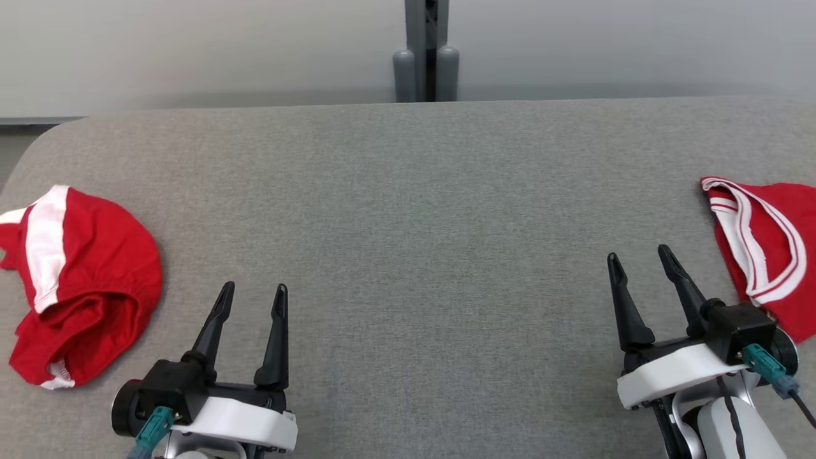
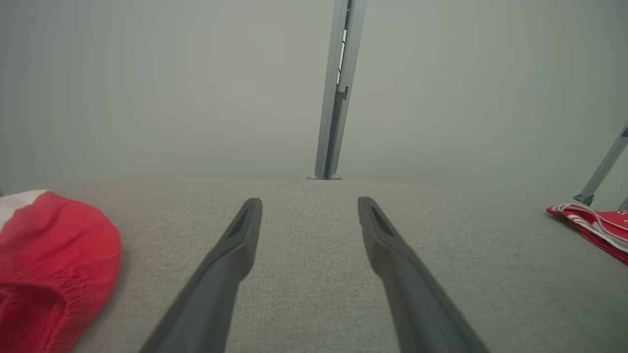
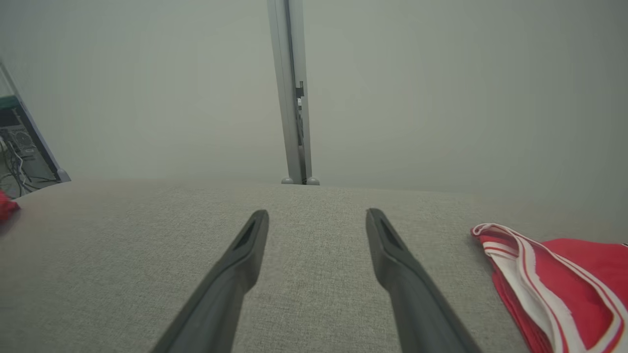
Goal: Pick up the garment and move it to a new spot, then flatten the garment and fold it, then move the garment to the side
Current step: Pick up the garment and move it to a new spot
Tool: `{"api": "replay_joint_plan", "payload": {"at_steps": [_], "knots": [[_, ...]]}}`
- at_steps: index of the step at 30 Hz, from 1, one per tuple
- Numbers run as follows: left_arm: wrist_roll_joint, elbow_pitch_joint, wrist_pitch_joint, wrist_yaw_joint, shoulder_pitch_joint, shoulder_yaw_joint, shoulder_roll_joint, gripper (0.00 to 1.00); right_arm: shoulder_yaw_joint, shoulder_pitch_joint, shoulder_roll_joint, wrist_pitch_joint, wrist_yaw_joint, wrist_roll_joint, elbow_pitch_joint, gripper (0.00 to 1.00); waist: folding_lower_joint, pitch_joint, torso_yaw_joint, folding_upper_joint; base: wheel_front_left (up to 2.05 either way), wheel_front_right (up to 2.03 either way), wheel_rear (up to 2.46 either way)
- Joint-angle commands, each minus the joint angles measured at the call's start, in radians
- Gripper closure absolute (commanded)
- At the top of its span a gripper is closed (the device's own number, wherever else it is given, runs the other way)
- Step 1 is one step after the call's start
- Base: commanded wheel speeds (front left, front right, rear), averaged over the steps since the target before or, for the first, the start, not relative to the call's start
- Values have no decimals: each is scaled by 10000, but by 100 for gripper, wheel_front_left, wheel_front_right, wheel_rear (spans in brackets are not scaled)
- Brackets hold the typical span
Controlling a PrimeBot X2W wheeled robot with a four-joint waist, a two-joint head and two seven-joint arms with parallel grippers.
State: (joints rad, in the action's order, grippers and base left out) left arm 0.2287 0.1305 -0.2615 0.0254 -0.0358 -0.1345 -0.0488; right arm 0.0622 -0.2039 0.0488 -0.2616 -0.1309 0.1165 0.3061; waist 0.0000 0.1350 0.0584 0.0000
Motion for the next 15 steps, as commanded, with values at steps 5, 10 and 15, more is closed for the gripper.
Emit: {"api": "replay_joint_plan", "payload": {"at_steps": [5,10,15], "knots": [[-61,24,-25,26,-166,112,-33,0,99,-97,47,-66,1,140,-47,0,0,129,1045,0,0,0,0],[-9,-20,-25,-57,15,155,-34,0,404,33,55,-66,1,173,78,0,0,-168,1919,0,0,0,0],[-44,-69,-27,-48,264,305,-36,0,698,209,51,-66,1,319,222,0,0,-593,2799,0,0,0,0]]}}
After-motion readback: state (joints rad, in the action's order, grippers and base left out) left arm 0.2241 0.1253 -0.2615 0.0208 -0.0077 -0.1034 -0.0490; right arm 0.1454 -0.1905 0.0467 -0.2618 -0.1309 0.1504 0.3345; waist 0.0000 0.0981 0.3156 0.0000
